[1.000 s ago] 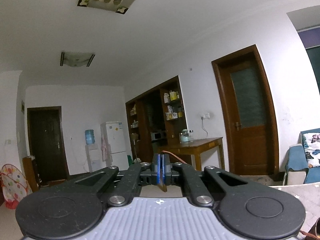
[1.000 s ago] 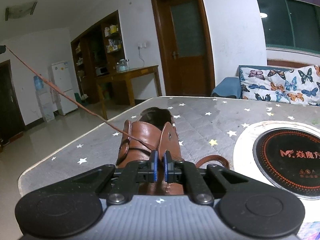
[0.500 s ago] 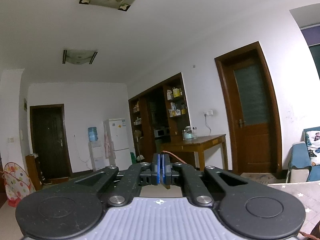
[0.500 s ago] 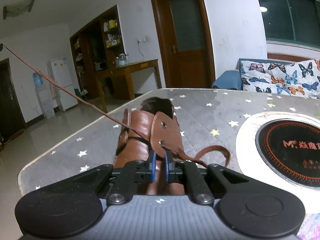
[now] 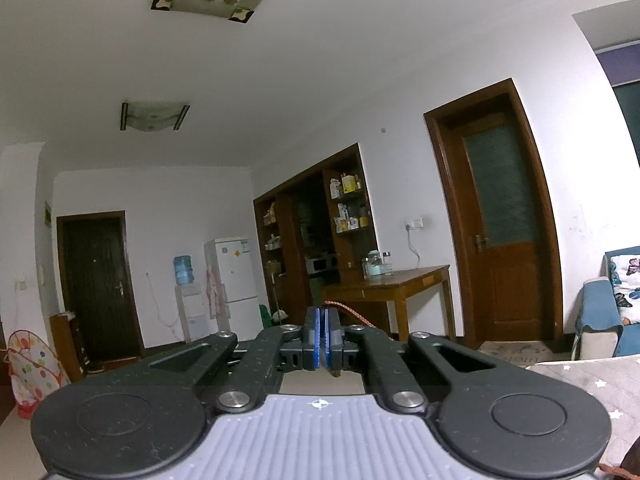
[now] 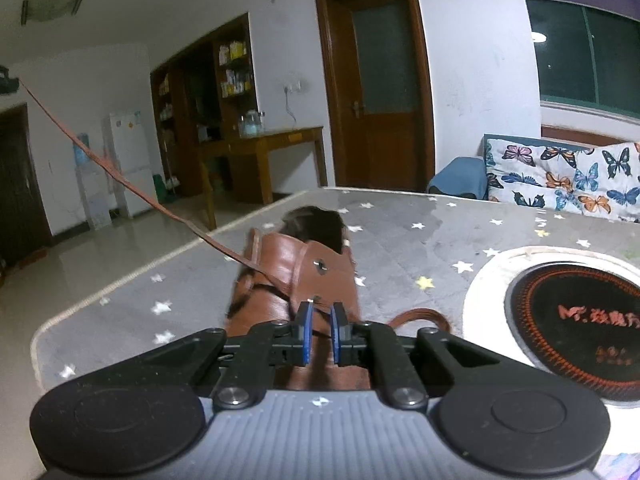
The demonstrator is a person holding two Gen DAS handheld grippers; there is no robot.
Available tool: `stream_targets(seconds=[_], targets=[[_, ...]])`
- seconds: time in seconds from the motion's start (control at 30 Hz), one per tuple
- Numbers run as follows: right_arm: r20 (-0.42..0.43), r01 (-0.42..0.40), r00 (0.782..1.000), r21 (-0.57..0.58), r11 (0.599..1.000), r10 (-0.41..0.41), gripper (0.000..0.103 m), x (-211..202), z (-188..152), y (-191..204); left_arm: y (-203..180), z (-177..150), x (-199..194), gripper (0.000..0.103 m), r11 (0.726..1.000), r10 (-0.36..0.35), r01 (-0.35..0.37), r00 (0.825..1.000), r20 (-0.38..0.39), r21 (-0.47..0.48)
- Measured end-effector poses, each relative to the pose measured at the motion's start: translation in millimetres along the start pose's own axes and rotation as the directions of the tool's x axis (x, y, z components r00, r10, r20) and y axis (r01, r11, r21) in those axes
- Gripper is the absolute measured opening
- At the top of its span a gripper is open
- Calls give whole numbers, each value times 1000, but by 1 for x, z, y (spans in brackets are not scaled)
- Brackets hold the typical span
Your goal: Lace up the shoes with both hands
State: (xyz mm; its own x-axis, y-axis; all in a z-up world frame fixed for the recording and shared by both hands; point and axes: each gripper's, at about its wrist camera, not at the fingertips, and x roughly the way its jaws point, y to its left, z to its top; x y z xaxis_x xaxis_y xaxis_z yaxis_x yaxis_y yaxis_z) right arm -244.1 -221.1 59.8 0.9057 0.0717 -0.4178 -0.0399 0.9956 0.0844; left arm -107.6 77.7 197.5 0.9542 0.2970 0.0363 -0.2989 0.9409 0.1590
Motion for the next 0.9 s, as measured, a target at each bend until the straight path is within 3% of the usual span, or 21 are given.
stream_targets(seconds=[0.2,0.4,0.53,0.67,0.73,0.83,0.9], targets=[[-69,23,997,-179,984,-36,18,12,0,-4,-1,-2,1,3,1000,-7,7,1000,-6,-3],[-32,-13,999,-460,888,-2,18,17,-1,12,-4,-1,1,3,1000,-10,10,1000,-6,5],[-26,-46,999,-615,787,37,11,18,-7,22,-7,-2,1,3,1000,-12,12,1000,-6,9],[-10,-42,999,-732,680,50,14,14,-14,28,-7,-2,1,3,1000,-14,14,1000,-9,11],[-12,-42,998,-798,602,54,17,13,-18,31,-8,-2,1,3,1000,-13,13,1000,-9,12],[-17,-49,997,-893,448,75,20,13,-25,35,-9,-2,2,3,1000,-17,17,1000,-13,10],[-32,-64,995,-924,377,93,20,14,-25,36,-10,-2,2,3,1000,-20,20,1000,-14,11]])
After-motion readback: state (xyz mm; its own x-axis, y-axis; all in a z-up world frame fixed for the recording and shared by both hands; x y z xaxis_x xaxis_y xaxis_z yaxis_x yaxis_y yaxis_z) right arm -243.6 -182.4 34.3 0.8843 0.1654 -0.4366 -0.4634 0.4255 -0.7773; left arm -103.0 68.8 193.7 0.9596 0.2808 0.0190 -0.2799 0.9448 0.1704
